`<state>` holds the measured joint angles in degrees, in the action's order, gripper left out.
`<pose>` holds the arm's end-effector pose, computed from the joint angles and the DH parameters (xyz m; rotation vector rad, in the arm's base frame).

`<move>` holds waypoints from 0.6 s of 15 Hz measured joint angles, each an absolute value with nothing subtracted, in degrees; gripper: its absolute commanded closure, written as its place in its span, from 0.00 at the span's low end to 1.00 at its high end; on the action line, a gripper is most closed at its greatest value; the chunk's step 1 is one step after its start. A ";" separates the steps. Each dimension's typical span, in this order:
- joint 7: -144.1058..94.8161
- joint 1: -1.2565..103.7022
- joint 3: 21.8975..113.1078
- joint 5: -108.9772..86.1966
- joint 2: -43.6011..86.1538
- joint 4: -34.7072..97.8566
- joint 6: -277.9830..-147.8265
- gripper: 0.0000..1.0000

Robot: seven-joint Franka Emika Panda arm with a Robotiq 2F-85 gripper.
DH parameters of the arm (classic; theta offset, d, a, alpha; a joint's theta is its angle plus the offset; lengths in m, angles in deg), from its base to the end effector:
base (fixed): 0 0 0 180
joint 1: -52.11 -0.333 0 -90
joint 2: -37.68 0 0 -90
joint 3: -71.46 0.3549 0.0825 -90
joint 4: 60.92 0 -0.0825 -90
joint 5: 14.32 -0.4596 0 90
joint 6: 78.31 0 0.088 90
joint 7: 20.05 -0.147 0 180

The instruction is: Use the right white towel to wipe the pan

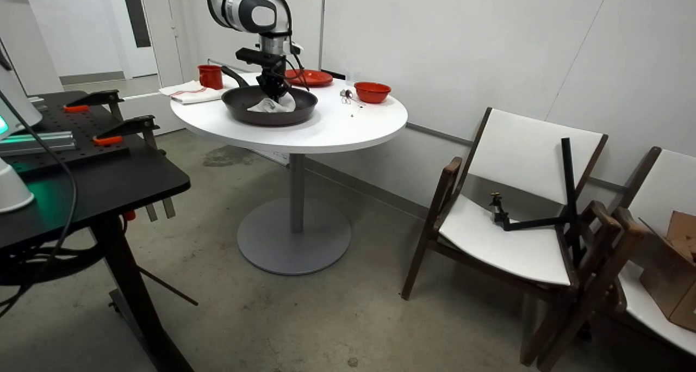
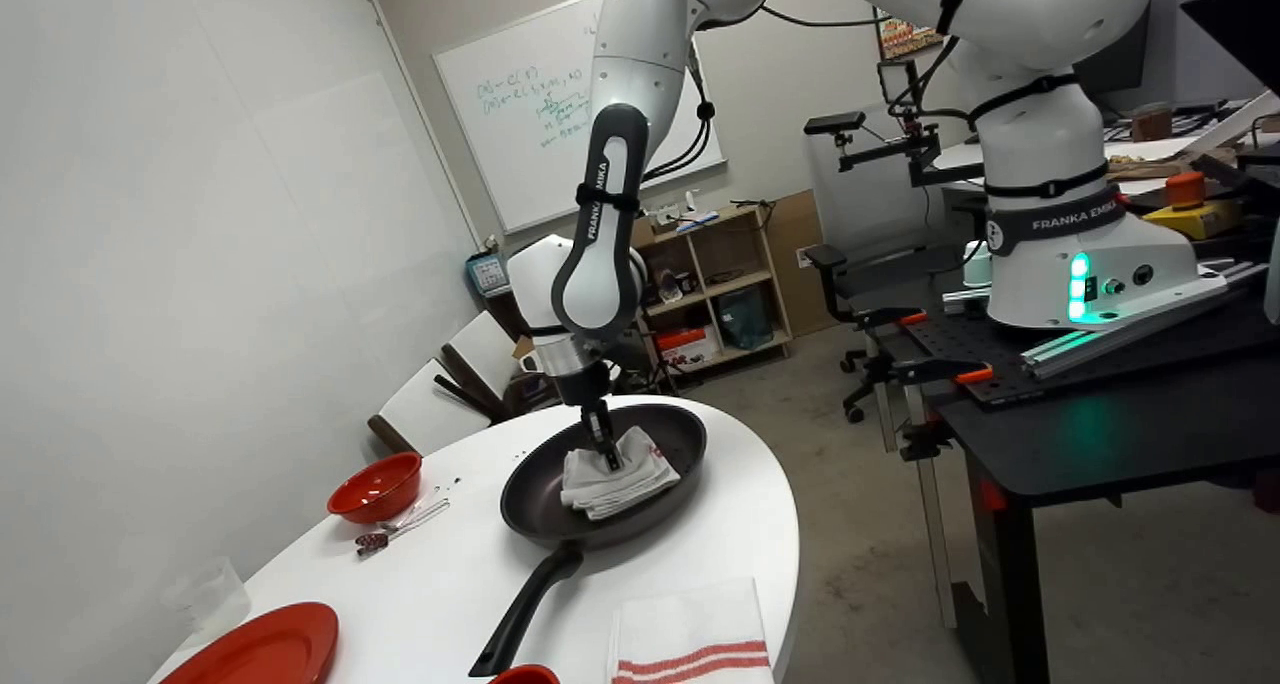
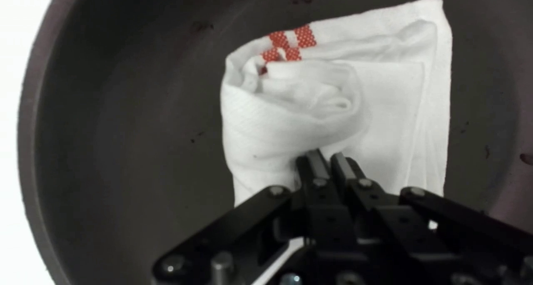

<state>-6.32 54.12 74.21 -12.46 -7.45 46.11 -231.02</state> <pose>0.6869 0.0105 0.0115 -3.0962 -0.4159 -0.0201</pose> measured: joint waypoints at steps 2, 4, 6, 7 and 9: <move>-6.32 54.01 74.26 -12.46 -7.06 46.41 -232.20 0.99; -6.32 54.01 74.37 -12.46 -6.04 46.98 -234.11 0.99; -6.32 54.19 74.53 -12.50 -3.92 48.62 -236.88 0.99; -6.34 54.34 74.62 -12.54 -2.43 49.92 -238.58 0.99; -6.52 54.76 74.82 -12.62 1.09 53.25 -242.28 0.99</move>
